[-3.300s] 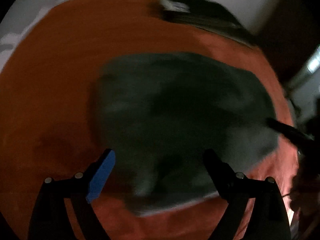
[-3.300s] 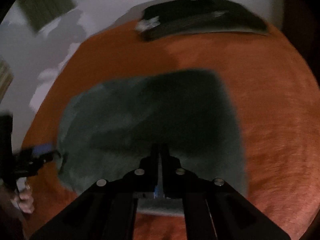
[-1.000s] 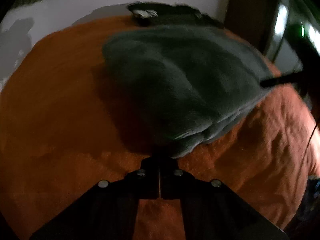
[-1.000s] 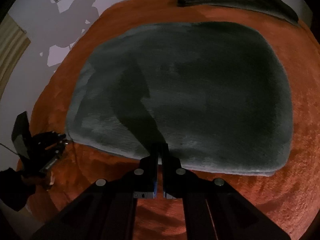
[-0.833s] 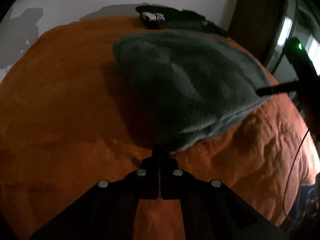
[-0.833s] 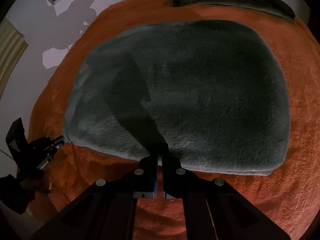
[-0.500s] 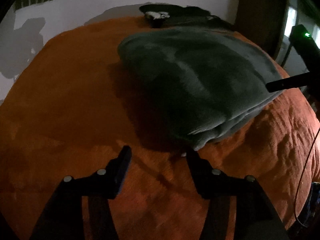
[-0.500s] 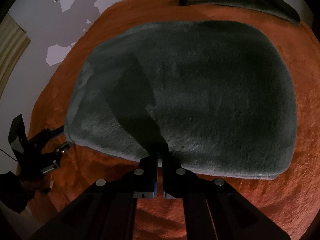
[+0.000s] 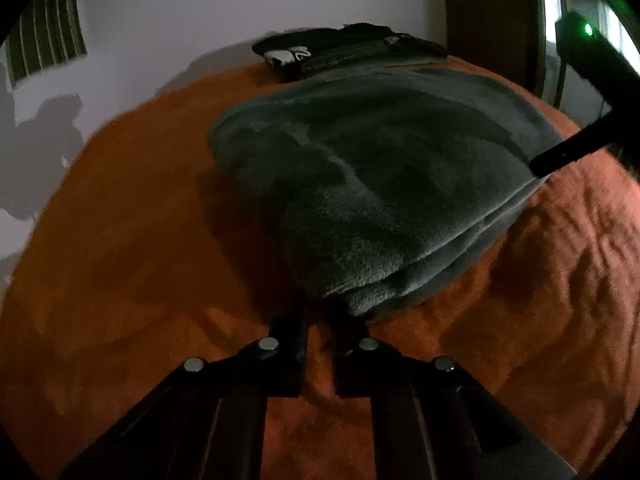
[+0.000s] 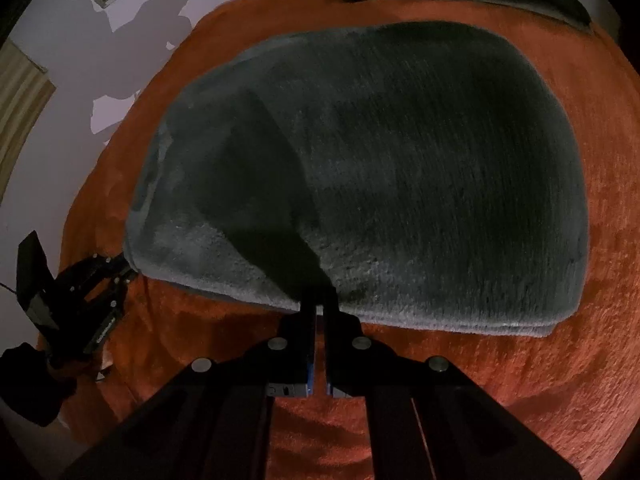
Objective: Fold clothes
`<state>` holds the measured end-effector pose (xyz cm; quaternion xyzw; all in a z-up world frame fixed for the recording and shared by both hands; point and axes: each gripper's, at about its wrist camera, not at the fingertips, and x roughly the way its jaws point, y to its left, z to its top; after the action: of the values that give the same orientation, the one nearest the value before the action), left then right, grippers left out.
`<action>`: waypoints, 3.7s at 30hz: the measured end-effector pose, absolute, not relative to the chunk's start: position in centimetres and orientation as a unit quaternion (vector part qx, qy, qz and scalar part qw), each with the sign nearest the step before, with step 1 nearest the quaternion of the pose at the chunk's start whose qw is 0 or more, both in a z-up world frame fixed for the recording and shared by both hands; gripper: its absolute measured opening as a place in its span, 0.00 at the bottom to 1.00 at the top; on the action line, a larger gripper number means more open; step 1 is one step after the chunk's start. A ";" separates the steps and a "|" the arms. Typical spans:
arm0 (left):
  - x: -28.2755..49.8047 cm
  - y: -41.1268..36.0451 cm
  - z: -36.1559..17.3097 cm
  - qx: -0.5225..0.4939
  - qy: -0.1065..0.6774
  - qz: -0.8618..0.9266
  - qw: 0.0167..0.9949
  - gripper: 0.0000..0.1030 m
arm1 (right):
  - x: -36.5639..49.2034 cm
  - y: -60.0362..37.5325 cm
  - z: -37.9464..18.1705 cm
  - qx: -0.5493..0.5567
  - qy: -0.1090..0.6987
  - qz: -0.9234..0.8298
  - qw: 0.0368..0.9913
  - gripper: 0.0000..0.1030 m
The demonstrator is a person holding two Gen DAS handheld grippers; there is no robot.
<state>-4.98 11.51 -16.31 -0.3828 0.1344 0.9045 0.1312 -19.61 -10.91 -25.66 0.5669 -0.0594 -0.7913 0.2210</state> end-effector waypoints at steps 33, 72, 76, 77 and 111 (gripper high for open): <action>-14.7 10.5 -8.6 -0.458 -0.046 0.877 0.139 0.59 | -22.2 1.8 -23.6 0.522 -0.078 -0.848 0.047 0.09; -24.6 17.3 -11.8 -0.558 0.061 0.823 0.087 0.62 | -24.0 -3.5 -21.8 0.525 -0.014 -0.838 0.151 0.00; -24.6 12.9 -10.5 -0.551 0.069 0.830 0.053 0.62 | -24.8 3.0 -21.4 0.548 -0.084 -0.824 0.116 0.00; -24.9 11.7 -10.1 -0.551 0.057 0.831 0.048 0.62 | -25.3 3.8 -20.9 0.554 -0.120 -0.813 0.136 0.00; -26.5 -0.2 -21.5 -0.612 -0.328 0.657 0.295 0.74 | -29.6 7.6 -26.0 0.605 -0.277 -0.658 0.352 1.00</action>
<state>-26.46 -0.24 -21.46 -0.6118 -0.3281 0.6565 0.2950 -29.56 7.59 -26.01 0.6052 -0.2770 -0.6583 0.3517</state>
